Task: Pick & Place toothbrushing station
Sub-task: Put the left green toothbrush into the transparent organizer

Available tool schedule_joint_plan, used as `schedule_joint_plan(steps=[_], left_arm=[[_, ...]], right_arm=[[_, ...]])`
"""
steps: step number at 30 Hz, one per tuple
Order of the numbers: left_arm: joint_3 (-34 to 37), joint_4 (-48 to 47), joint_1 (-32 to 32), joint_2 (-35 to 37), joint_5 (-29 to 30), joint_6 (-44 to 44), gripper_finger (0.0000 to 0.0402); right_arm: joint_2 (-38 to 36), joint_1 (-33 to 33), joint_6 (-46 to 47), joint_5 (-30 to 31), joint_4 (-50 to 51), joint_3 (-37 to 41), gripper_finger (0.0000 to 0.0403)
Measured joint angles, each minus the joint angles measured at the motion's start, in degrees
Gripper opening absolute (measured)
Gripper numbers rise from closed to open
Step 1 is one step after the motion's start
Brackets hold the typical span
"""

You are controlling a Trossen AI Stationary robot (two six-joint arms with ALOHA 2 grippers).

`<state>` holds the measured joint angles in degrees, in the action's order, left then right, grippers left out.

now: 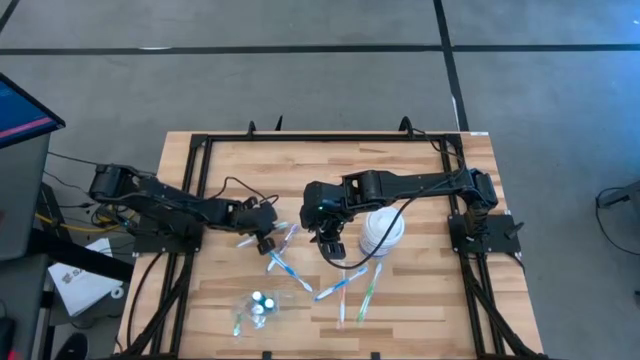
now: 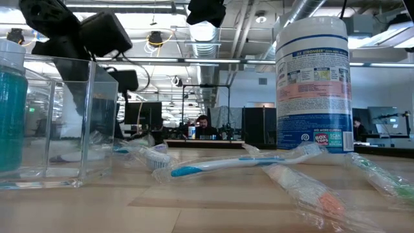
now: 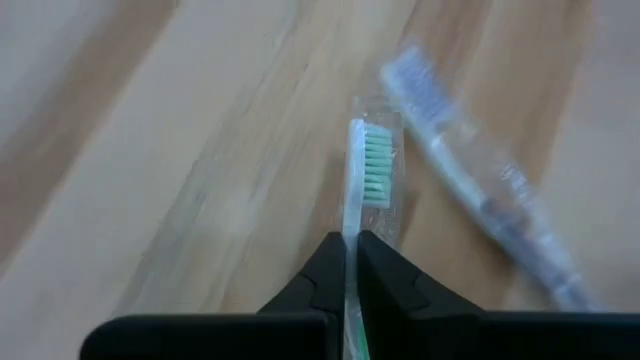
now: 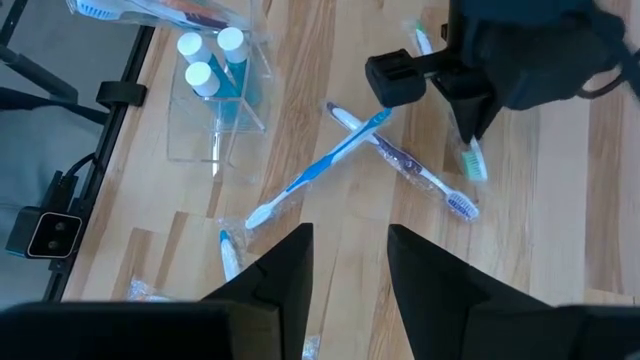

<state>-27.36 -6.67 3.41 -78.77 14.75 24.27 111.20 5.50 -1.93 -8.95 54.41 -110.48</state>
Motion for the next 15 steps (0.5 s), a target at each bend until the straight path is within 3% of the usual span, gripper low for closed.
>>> schedule_joint_plan(steps=[15], left_arm=[[-0.06, 0.63, 7.14, 14.37, 4.37, -0.02, 0.0003]], right_arm=[[0.0, 0.9, 0.46, 0.01, 1.2, 0.0, 0.0122]])
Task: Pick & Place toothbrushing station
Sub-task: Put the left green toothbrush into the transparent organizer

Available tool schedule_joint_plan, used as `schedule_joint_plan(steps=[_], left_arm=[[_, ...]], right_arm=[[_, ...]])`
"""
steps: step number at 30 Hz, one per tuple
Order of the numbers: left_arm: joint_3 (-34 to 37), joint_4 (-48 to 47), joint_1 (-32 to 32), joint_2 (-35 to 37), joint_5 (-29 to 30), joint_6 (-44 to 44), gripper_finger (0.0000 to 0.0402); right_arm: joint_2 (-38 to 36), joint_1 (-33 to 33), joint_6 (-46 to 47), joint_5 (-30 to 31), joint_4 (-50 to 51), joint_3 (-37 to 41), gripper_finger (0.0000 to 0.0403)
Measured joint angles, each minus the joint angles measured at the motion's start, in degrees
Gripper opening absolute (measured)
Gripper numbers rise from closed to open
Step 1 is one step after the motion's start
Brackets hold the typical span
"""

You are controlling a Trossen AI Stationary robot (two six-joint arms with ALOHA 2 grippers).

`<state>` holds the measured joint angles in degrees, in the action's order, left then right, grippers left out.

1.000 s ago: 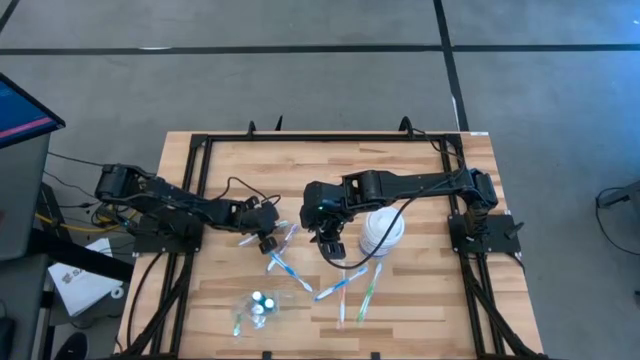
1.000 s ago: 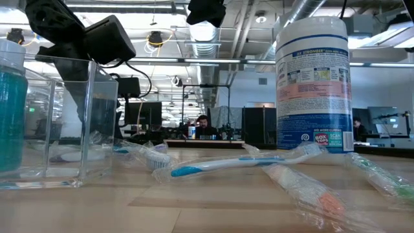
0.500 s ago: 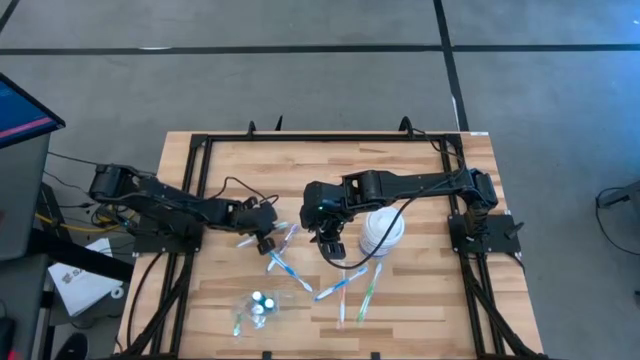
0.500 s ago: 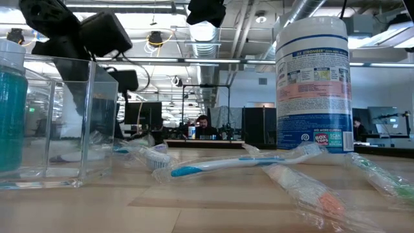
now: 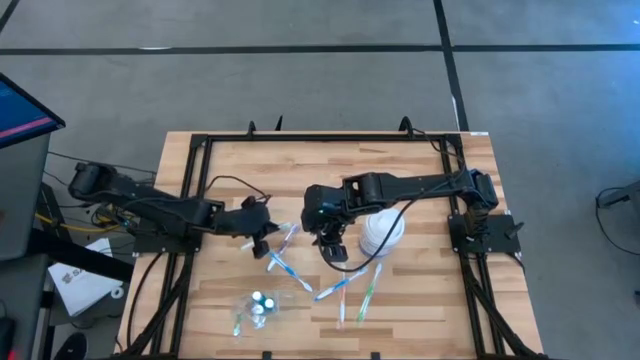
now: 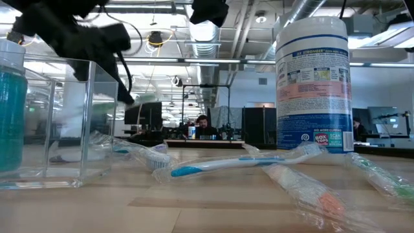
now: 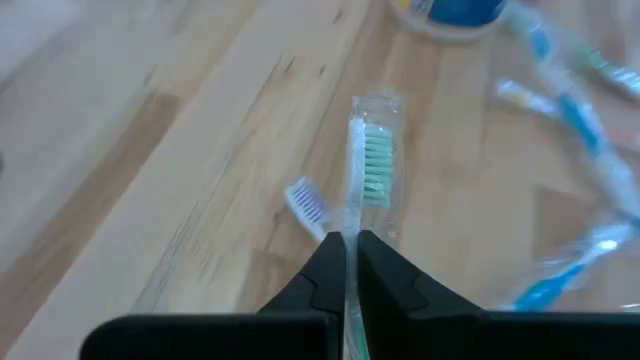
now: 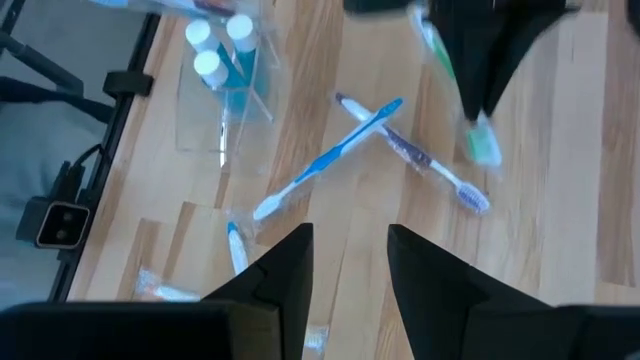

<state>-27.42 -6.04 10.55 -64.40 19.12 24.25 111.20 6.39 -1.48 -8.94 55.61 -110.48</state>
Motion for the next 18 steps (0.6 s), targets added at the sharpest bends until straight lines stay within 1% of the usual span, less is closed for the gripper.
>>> schedule_joint_plan(steps=[5, 9, 18], left_arm=[[-0.02, 1.73, 4.56, 4.04, 2.79, -0.03, 0.0004], [-0.02, 5.82, 8.21, 5.62, 4.45, -0.44, 0.0004], [-0.07, 18.45, 13.53, 6.25, 5.37, -7.55, 0.0005]], right_arm=[[0.0, 0.78, 0.0, -0.03, 2.05, 0.0, 0.0122], [-0.29, 1.16, 0.02, -0.03, 3.0, 0.0, 0.0122], [-2.74, 1.84, 1.01, -0.04, 5.44, -0.08, 0.0122]])
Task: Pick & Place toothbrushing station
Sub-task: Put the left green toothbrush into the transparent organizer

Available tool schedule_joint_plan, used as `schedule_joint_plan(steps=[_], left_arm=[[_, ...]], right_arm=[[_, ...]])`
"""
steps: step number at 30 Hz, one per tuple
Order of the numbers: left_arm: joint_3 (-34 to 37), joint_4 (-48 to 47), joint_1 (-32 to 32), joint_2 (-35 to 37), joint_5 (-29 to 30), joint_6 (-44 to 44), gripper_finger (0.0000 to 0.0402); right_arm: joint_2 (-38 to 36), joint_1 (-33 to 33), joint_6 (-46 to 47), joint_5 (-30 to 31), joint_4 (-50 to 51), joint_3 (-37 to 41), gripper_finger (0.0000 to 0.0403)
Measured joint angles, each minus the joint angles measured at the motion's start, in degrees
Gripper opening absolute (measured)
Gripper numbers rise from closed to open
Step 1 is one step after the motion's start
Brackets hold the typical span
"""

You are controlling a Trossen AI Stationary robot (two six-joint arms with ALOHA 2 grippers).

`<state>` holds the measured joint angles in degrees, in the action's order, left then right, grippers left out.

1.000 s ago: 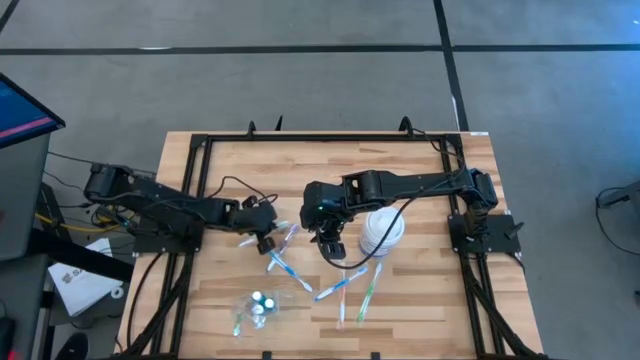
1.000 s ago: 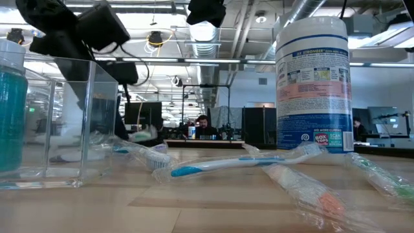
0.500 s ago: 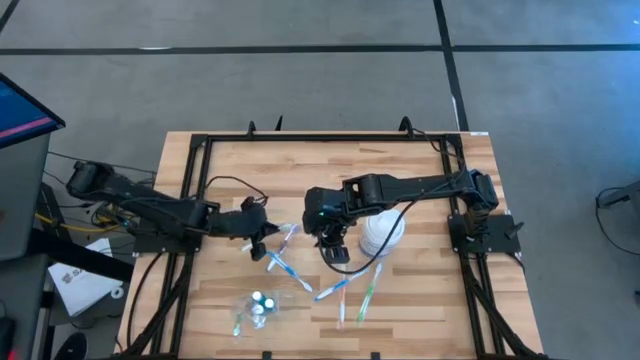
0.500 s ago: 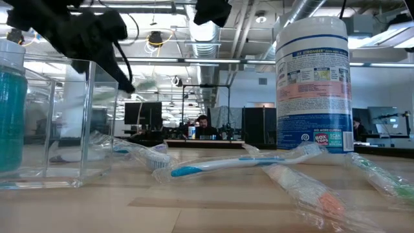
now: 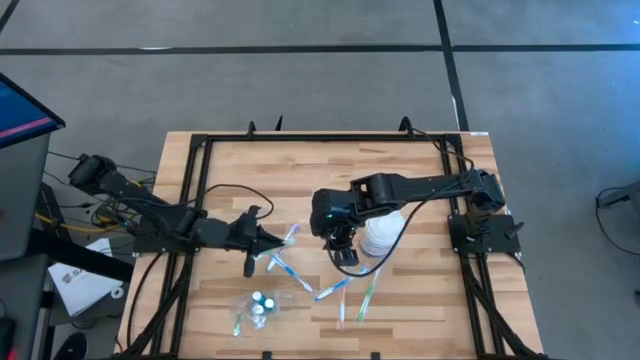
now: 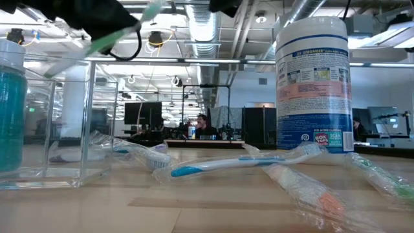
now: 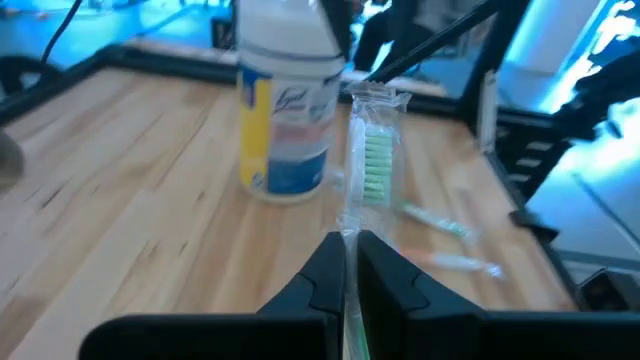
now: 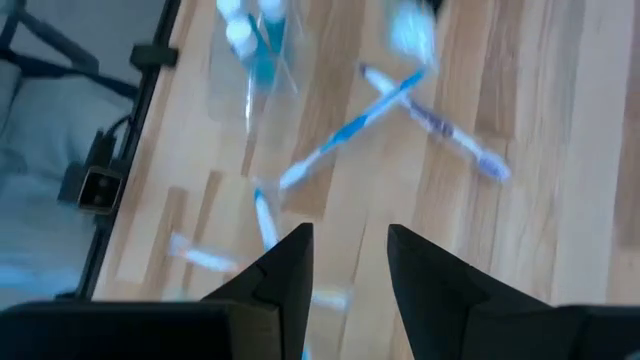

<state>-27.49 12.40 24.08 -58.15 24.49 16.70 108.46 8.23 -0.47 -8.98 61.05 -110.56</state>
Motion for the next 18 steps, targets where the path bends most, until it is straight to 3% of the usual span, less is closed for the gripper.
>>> schedule_joint_plan(steps=[18], left_arm=[[0.96, 17.98, 6.23, -0.02, -0.5, -7.95, 0.0005]], right_arm=[[-2.96, 4.27, 4.0, 0.05, 6.33, 0.06, 0.0122]])
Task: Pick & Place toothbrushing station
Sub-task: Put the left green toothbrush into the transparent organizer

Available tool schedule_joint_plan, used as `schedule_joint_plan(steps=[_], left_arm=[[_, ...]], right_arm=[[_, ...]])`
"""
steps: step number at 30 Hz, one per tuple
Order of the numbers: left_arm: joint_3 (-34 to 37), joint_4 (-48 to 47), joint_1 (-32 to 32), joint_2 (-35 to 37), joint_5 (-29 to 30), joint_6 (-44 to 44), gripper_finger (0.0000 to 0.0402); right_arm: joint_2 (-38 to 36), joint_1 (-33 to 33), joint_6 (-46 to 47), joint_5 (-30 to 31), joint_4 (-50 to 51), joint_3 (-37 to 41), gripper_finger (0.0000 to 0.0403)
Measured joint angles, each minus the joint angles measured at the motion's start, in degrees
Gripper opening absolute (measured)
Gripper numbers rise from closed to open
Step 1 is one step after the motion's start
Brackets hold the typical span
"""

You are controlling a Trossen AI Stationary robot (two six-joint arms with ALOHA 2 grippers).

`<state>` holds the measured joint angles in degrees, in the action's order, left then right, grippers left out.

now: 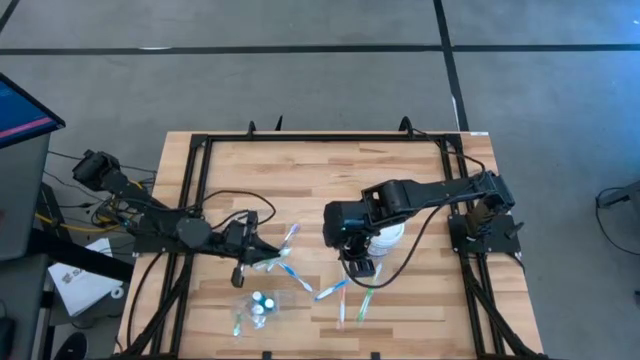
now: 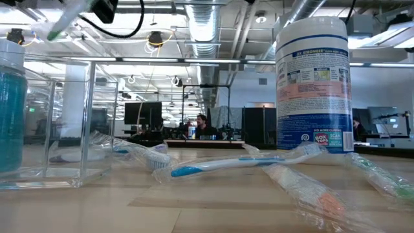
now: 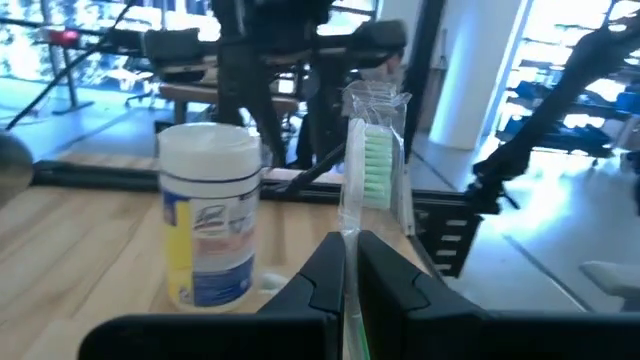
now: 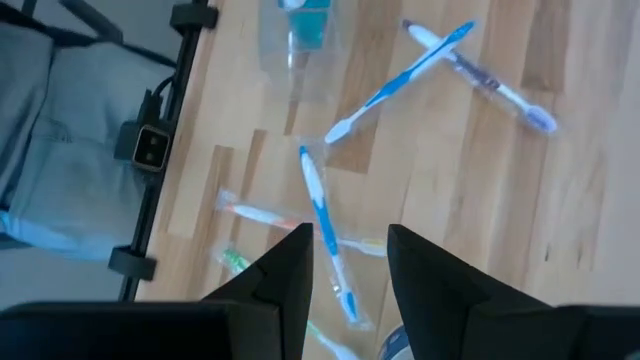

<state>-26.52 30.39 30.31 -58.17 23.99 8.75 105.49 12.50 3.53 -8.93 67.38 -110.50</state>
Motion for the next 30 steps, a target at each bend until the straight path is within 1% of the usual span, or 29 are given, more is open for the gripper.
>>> schedule_joint_plan(steps=[5, 9, 13, 17, 19, 22, 25, 30], left_arm=[[0.02, 3.19, 3.63, -0.09, -0.04, -2.48, 0.0005], [0.02, 8.45, 5.8, -1.95, -0.04, -5.67, 0.0005], [0.04, 15.23, 6.29, -7.13, -0.07, -7.11, 0.0005], [0.04, 24.52, 6.27, -12.86, -0.43, -9.33, 0.0005], [0.04, 28.41, 6.14, -15.47, -2.19, -9.94, 0.0005], [0.04, 32.9, 5.85, -19.1, -4.31, -9.57, 0.0005], [0.04, 35.43, 5.72, -22.67, -4.37, -9.55, 0.0005], [0.04, 43.54, 5.61, -28.16, -4.47, -9.86, 0.0005]], right_arm=[[0.0, 1.08, 0.05, 0.24, 0.35, 0.0, 0.0122], [0.0, 1.99, 0.19, 0.44, 0.42, 0.0, 0.0122], [0.0, 2.31, 0.45, 0.42, 1.28, 0.0, 0.0122], [0.0, 2.18, 1.03, 0.48, 1.36, 0.0, 0.0122], [0.0, 2.22, 1.03, 0.46, 1.4, 0.0, 0.0122], [0.0, 2.32, 0.99, 0.44, 1.46, 0.0, 0.0122], [0.0, 2.29, 0.6, 0.45, 1.47, 0.0, 0.0122], [0.0, 2.29, 0.59, 0.46, 1.68, 0.0, 0.0122]])
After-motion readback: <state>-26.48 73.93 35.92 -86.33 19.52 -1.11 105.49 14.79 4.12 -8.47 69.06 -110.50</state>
